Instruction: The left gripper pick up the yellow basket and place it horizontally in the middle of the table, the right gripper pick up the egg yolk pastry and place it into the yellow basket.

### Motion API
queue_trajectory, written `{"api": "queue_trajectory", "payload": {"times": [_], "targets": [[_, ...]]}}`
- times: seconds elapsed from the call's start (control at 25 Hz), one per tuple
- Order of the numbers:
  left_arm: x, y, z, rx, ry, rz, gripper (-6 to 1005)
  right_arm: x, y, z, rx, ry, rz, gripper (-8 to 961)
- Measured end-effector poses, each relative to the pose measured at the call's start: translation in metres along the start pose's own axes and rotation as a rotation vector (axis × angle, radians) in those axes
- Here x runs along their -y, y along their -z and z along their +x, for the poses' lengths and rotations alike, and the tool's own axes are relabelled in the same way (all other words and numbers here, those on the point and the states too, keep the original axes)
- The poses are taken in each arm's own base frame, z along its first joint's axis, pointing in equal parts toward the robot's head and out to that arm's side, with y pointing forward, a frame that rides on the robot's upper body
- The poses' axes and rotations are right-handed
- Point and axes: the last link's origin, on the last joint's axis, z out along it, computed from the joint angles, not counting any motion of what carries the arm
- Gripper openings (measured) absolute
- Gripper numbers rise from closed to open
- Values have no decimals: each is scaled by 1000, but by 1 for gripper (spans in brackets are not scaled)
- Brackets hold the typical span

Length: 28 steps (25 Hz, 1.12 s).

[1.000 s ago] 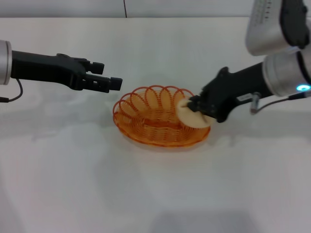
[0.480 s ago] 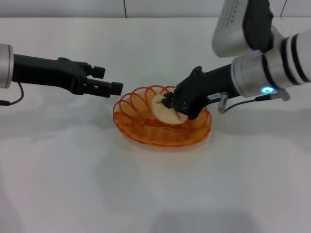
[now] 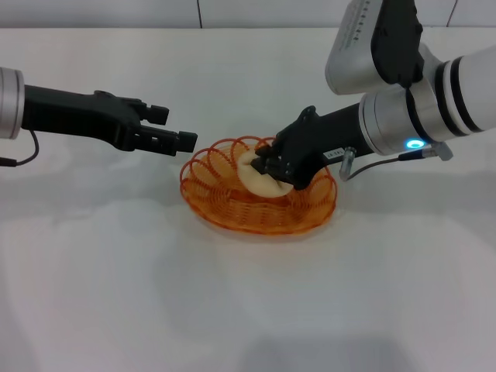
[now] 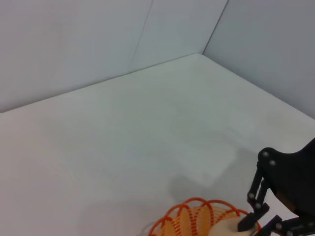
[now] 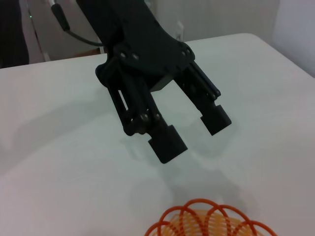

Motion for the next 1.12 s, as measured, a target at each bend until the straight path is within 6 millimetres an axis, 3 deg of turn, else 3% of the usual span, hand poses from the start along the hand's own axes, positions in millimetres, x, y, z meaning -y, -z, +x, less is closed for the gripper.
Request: {"api": "queue_trajectory", "payload": {"times": [0.16,0.48,0.8,1.12], "targets": [[2,0,0,2,-2,14,887,1,1,-1,4,-1,4,70],[3,1,-1,4,-9,18,887,3,9,1,13,-2,14,365],[2,6,-5,21,-68,5,887,0,47,30,66,-55,61,693],[-2,15,-26,61,-176,-36,887,-8,69,57,117,-81,52,724]]}}
